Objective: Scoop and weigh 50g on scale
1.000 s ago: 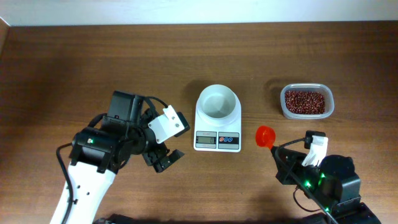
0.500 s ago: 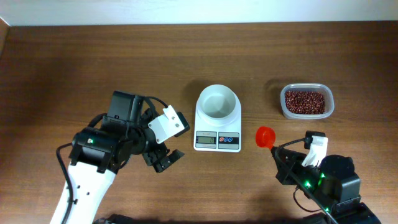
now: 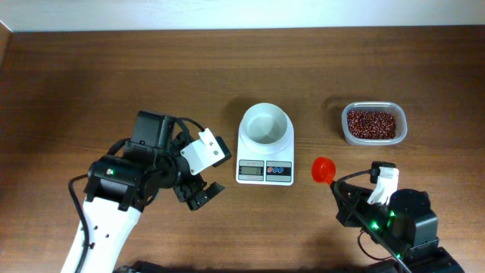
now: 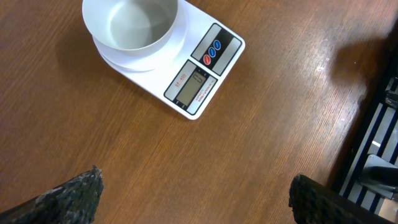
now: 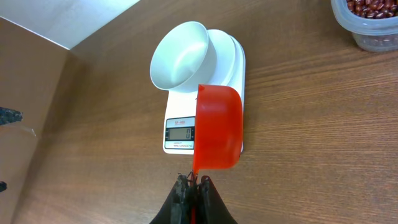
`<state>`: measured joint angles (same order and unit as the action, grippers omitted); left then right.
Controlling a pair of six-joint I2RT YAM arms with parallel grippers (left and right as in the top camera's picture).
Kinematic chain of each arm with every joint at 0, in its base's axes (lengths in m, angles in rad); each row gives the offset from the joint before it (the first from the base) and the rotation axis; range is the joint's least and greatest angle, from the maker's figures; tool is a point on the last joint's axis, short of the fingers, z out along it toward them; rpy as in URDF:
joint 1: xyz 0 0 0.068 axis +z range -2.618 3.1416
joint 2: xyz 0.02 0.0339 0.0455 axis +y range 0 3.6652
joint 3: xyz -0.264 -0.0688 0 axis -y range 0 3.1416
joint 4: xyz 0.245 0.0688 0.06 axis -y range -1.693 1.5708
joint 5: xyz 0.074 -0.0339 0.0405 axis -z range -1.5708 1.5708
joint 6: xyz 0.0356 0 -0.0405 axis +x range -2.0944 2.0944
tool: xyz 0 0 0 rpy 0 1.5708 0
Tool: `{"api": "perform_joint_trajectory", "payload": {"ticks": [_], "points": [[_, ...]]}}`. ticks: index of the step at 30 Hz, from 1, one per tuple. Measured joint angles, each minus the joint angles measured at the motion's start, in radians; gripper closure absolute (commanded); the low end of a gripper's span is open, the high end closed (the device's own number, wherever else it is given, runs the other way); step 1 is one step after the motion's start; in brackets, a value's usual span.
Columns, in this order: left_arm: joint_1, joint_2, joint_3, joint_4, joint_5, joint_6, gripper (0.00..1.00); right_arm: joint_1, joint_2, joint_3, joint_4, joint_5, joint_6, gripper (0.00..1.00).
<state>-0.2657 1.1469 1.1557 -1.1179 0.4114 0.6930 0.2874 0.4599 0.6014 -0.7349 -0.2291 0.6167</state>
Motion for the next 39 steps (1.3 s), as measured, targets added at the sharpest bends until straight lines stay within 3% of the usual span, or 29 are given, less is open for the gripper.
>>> {"api": "perform_joint_trajectory", "payload": {"ticks": [15,39], "points": [[0.0,0.0,0.0,0.0,0.0,0.0,0.01,0.0,0.0,0.001,-0.045,0.003,-0.076,0.96],[0.0,0.0,0.0,0.0,0.0,0.0,0.01,0.0,0.036,0.058,0.003,0.207,-0.104,0.96]]}}
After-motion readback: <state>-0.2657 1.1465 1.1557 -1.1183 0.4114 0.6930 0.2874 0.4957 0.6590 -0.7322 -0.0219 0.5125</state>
